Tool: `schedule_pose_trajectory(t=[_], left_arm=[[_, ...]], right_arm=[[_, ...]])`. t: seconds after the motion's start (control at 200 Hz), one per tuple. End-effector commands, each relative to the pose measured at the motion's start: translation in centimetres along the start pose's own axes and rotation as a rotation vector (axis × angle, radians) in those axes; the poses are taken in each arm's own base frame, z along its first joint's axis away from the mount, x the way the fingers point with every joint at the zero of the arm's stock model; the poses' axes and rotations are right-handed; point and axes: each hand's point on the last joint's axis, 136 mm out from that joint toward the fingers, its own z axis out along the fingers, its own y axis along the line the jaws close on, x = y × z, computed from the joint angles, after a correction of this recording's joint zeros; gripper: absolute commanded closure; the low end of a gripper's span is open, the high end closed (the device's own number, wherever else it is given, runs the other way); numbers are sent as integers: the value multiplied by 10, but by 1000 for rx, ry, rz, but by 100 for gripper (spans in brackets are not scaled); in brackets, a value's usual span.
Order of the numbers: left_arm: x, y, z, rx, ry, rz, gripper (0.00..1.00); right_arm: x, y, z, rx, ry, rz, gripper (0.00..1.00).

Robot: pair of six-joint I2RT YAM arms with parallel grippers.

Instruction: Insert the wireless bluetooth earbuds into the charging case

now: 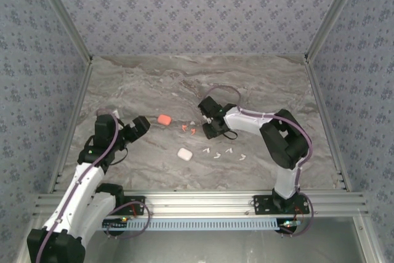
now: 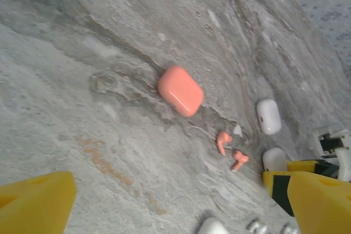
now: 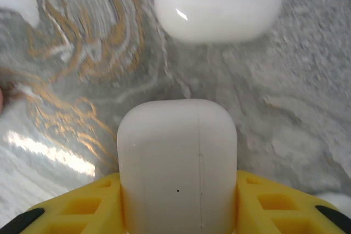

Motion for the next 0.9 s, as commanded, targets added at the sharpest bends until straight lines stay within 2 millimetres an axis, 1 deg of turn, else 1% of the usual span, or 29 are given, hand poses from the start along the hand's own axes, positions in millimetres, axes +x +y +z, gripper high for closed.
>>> schedule_pose_trajectory(t=[0.0, 0.04, 0.11, 0.165, 0.18, 0.4, 0.475, 0.565, 0.64, 0.715, 0.894], left_arm=[[-10, -47, -7, 191, 13, 62, 3], [-8, -61, -7, 254, 43, 72, 5], [-5, -83, -8, 346, 94, 93, 7], [-3, -100, -10, 403, 128, 125, 9], [-1, -105, -11, 416, 140, 137, 9], [22, -172, -20, 608, 272, 272, 15], [33, -190, -22, 660, 309, 309, 19], [43, -209, -24, 711, 340, 345, 24], [52, -220, -25, 740, 362, 372, 26], [58, -227, -22, 748, 381, 386, 27], [73, -243, -15, 784, 433, 403, 29]], right_arm=[[-6, -5, -31, 27, -84, -69, 58], [-10, -2, -40, 15, -134, -99, 58], [-20, 3, -66, 0, -247, -165, 59], [-22, 7, -81, -5, -321, -220, 59], [-25, 8, -89, -6, -352, -233, 59], [-27, 13, -152, -10, -625, -396, 59], [-26, 18, -175, -20, -712, -450, 60], [-24, 23, -197, -34, -799, -496, 60], [-22, 26, -208, -44, -835, -513, 60], [-21, 29, -216, -53, -854, -527, 60], [-21, 38, -226, -71, -874, -556, 60]])
